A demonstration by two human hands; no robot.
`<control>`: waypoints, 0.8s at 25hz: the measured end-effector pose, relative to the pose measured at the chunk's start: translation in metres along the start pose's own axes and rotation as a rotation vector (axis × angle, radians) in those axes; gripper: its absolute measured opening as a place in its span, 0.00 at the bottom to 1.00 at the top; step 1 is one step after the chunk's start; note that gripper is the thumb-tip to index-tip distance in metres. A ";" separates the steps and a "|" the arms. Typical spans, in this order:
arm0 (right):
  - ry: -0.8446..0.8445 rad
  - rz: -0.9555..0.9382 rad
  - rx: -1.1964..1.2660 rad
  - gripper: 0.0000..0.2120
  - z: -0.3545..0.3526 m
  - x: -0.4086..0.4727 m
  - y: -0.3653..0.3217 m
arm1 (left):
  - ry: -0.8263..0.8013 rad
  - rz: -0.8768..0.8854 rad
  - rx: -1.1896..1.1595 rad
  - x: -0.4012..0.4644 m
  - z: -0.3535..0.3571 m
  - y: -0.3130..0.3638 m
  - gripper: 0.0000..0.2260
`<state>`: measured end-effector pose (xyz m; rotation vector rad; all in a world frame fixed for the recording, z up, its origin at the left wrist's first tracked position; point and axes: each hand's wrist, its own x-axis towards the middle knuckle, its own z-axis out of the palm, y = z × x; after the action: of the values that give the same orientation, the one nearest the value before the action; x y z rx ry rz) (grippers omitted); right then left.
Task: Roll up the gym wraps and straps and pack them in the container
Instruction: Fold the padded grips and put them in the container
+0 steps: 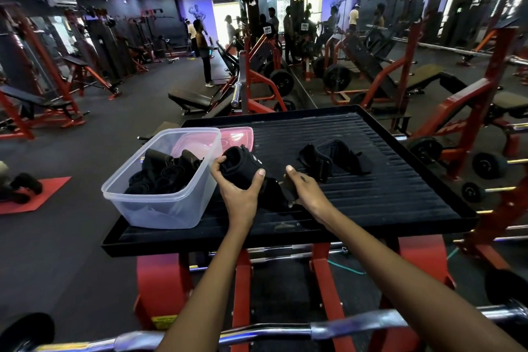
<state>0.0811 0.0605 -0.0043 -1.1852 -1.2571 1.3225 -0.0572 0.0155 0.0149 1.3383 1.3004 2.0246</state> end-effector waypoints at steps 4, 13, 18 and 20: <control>0.232 -0.213 -0.437 0.13 0.001 -0.009 -0.001 | -0.020 0.059 0.053 0.001 -0.001 -0.002 0.30; -0.295 0.696 0.676 0.36 0.045 -0.028 -0.019 | 0.208 0.055 -0.052 0.001 -0.004 0.003 0.31; -0.114 0.457 0.840 0.04 0.043 -0.013 -0.017 | 0.245 -0.010 -0.115 0.004 -0.006 0.003 0.32; -0.112 0.399 0.750 0.06 0.034 -0.009 -0.015 | 0.192 -0.037 -0.079 0.006 -0.005 0.000 0.34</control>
<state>0.0479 0.0485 0.0111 -0.8343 -0.4942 1.9438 -0.0645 0.0170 0.0175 1.0990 1.2993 2.1987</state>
